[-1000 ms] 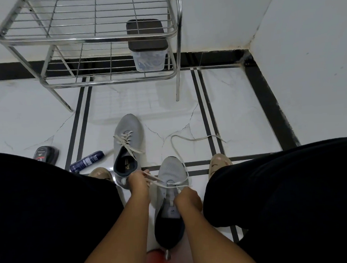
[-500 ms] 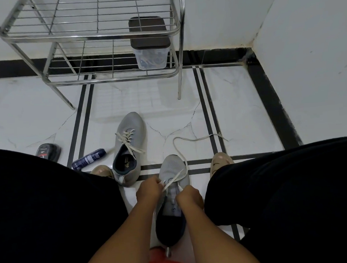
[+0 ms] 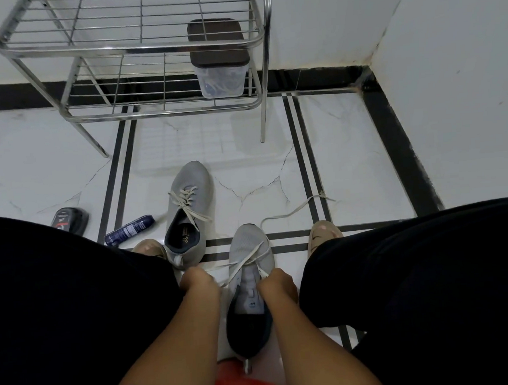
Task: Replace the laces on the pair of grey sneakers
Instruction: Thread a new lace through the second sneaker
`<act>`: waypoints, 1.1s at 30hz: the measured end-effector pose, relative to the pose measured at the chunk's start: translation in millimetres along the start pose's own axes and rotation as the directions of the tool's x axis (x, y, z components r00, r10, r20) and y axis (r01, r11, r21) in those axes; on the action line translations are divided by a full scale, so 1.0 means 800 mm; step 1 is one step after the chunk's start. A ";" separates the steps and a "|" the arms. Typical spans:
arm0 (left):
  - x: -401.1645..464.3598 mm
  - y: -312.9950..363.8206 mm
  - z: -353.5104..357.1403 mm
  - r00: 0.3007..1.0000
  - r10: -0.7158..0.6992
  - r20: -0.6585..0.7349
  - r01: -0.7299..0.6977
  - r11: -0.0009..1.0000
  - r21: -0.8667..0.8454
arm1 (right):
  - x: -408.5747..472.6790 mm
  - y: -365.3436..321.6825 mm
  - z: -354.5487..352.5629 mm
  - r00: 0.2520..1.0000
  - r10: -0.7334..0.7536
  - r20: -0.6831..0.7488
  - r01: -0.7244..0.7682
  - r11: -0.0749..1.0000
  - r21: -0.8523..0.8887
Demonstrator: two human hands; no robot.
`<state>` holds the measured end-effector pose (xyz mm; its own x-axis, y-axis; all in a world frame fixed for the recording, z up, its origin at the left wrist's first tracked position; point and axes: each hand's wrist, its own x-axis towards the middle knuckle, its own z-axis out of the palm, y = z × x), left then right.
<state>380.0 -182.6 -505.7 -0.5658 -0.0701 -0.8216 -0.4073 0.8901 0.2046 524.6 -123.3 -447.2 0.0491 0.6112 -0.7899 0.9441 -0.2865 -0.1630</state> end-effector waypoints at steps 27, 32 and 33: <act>-0.066 0.000 0.020 0.849 0.517 -0.114 -0.507 0.855 0.108 | 0.043 -0.006 0.009 0.985 -0.077 0.155 -0.092 0.531 0.842; -0.063 0.001 0.014 0.786 0.610 0.096 -0.617 0.765 0.188 | 0.048 -0.004 0.012 0.983 -0.037 0.182 -0.138 0.514 0.847; -0.060 -0.002 0.021 0.780 0.607 0.149 -0.624 0.741 0.248 | 0.050 -0.004 0.013 0.982 -0.037 0.183 -0.139 0.509 0.850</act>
<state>419.8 -173.3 -475.0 -0.5822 0.5529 -0.5962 0.2286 0.8149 0.5326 519.8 -105.8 -484.3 -0.0462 0.4763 -0.8781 0.1967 -0.8575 -0.4755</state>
